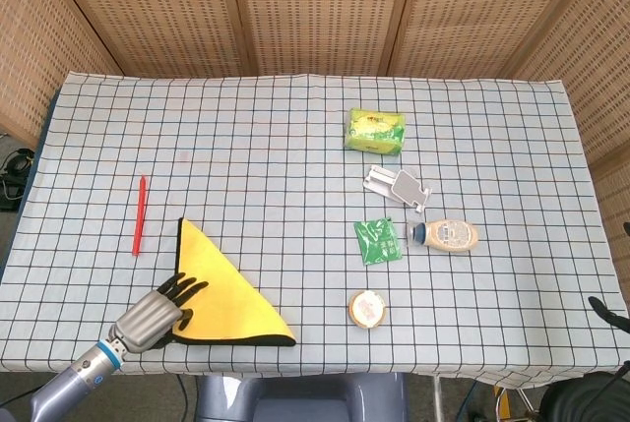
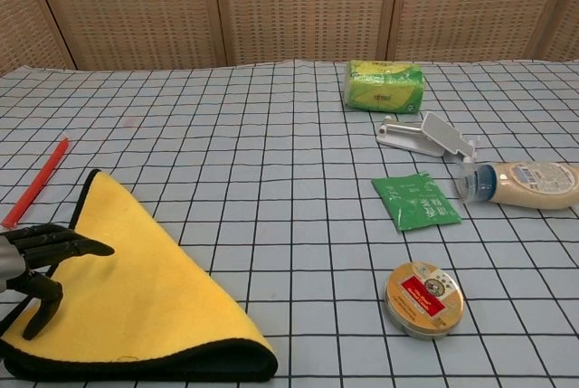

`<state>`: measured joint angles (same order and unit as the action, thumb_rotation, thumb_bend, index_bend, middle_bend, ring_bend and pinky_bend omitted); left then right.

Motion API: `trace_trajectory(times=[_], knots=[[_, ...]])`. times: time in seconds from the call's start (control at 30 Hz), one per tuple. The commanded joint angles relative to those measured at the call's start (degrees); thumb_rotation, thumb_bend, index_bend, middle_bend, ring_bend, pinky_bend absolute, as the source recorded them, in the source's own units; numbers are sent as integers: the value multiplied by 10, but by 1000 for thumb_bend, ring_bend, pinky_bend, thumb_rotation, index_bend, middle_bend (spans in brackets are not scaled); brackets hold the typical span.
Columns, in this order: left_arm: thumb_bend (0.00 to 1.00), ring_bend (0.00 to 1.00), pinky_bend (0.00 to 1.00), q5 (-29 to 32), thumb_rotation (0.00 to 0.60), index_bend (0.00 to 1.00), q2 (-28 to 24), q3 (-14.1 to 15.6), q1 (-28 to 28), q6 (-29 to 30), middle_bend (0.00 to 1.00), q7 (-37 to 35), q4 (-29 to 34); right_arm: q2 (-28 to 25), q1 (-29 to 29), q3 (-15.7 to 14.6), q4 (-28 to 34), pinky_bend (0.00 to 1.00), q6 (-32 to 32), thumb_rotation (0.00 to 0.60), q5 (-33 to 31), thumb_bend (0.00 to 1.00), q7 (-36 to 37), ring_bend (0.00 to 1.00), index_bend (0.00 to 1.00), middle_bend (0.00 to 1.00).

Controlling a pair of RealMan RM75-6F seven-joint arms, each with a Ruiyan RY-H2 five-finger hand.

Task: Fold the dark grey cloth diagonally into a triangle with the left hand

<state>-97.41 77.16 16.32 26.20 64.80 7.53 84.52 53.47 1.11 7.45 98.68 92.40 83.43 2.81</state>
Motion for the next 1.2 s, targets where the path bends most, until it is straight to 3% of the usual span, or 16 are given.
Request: trace_trajectory(times=[0.03,0.7,0.77,0.83,0.9,0.97,1.2], knots=[[458,0,0,-3,600,611,-2,1,-3,2,0,-1,-3,0,0,0,0,0,0,600,-1,0,1,0,46,0],[459,0,0,-15,600,592,-3,-2,-15,-11,0,-6,-18,0,0,0,0,0,0,600,0,0,0,0,46,0],[454,0,0,-17,600,516,-3,-2,-17,-11,0,-6,-19,0,0,0,0,0,0,600,1,0,0,0,46,0],[418,0,0,-18,600,361,-4,-2,-18,-10,0,-8,-20,0,0,0,0,0,0,600,1,0,0,0,46,0],[348,0,0,-22,600,128,-5,-2,-19,-8,0,-15,-22,0,0,-1,0,0,0,600,1,0,0,0,46,0],[305,0,0,-28,600,17,-7,-1,-20,-4,0,-23,-25,0,0,-1,0,0,0,600,2,0,0,0,46,0],[244,0,0,-53,600,0,-29,8,-29,35,0,-69,-27,0,1,-1,1,0,3,600,4,0,-1,0,46,0]])
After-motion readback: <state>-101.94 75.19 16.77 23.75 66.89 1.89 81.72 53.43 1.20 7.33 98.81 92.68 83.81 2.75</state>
